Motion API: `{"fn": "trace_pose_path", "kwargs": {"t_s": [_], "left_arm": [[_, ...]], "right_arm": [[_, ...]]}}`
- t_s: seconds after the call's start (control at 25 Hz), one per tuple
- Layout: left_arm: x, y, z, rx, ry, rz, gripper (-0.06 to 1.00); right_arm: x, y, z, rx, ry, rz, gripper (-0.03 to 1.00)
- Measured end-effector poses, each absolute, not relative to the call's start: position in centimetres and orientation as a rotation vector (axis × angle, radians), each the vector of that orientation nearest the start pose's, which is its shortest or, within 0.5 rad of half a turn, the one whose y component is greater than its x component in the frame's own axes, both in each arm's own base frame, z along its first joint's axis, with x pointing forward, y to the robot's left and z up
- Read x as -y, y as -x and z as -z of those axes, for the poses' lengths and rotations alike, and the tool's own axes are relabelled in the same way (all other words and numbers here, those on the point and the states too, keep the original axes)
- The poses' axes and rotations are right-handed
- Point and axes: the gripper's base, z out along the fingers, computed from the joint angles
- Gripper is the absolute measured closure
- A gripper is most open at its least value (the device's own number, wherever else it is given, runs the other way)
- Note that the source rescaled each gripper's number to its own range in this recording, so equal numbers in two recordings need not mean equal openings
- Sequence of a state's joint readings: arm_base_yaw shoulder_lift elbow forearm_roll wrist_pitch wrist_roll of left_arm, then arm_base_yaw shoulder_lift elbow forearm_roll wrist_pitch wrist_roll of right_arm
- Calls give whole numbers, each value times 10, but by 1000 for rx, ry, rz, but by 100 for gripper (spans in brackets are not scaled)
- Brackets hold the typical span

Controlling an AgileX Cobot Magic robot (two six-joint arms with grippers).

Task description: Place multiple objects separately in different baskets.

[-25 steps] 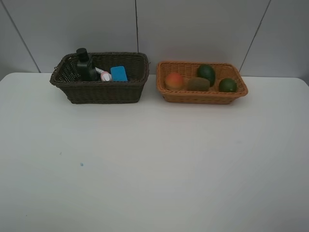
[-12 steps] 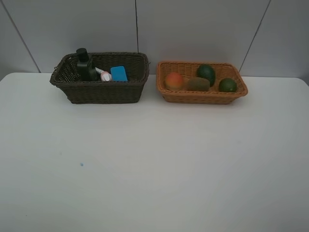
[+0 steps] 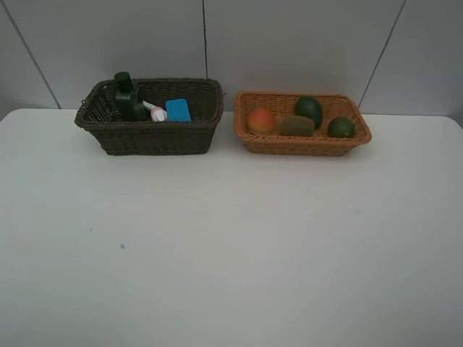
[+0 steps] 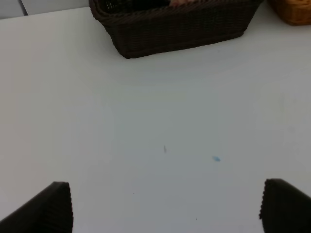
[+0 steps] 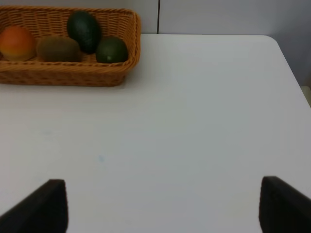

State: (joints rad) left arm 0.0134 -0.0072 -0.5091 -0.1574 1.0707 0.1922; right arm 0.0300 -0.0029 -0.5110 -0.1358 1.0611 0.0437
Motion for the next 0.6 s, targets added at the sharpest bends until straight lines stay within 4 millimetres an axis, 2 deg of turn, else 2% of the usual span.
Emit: {"fn": "trace_pose_path", "kwargs": {"t_s": [0.6], "left_arm": [[13,8,-280,-2020,-191,58,0]], "right_arm": [[11,7,-281,-2025,-21,116,-2]]}}
